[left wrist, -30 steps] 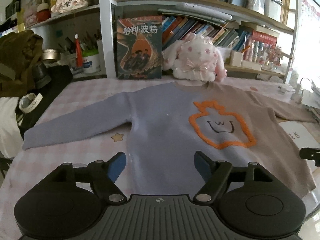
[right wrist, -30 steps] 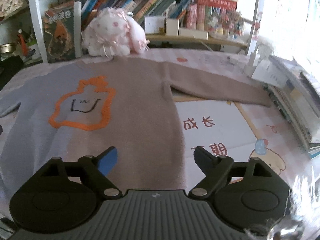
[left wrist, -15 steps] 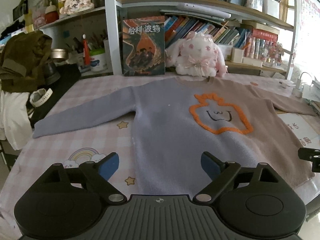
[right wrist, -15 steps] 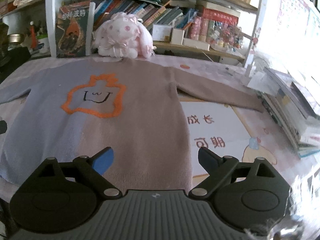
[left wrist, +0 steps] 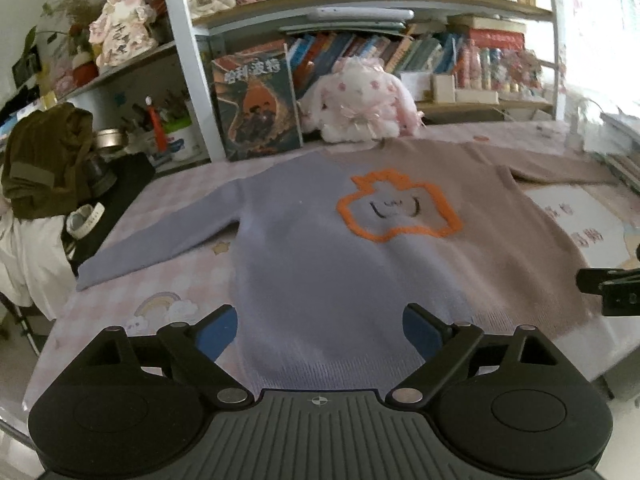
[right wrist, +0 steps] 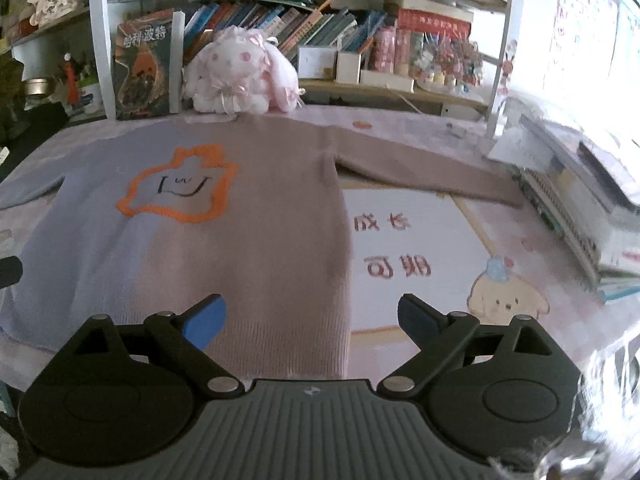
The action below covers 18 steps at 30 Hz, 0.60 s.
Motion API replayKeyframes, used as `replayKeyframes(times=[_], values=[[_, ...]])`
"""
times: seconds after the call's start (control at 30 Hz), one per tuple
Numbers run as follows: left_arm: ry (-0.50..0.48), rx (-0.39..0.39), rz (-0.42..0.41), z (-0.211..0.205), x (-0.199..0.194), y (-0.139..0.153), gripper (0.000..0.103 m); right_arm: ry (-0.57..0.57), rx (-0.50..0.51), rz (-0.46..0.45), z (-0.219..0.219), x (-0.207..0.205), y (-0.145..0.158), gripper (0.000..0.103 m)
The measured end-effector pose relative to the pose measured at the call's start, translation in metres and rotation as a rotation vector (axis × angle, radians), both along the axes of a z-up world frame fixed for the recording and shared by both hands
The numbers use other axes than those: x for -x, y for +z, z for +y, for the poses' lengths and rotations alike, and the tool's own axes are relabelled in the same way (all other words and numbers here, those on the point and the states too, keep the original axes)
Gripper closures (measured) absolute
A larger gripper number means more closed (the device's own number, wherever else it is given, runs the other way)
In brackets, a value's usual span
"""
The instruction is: Fold clothes
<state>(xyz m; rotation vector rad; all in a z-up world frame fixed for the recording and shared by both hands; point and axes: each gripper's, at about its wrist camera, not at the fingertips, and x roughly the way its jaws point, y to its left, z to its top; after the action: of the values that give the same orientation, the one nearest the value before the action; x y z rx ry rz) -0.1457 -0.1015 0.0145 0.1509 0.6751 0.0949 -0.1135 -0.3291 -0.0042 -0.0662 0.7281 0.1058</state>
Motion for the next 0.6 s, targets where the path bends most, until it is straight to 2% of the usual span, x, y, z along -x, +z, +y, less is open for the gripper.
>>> replayKeyframes(times=[0.3,0.47,0.6], values=[[-0.031,0.01,-0.004,0.011,-0.003,0.0,0.011,-0.015,0.005,0.005,0.007,0.008,0.0,0.01],[-0.106,-0.001,-0.033,0.035,-0.005,0.0,0.011,-0.074,0.015,-0.01,0.026,0.012,0.004,0.01],[-0.175,-0.028,-0.048,0.07,-0.008,0.002,0.011,-0.129,0.011,-0.019,0.058,0.016,0.004,0.01]])
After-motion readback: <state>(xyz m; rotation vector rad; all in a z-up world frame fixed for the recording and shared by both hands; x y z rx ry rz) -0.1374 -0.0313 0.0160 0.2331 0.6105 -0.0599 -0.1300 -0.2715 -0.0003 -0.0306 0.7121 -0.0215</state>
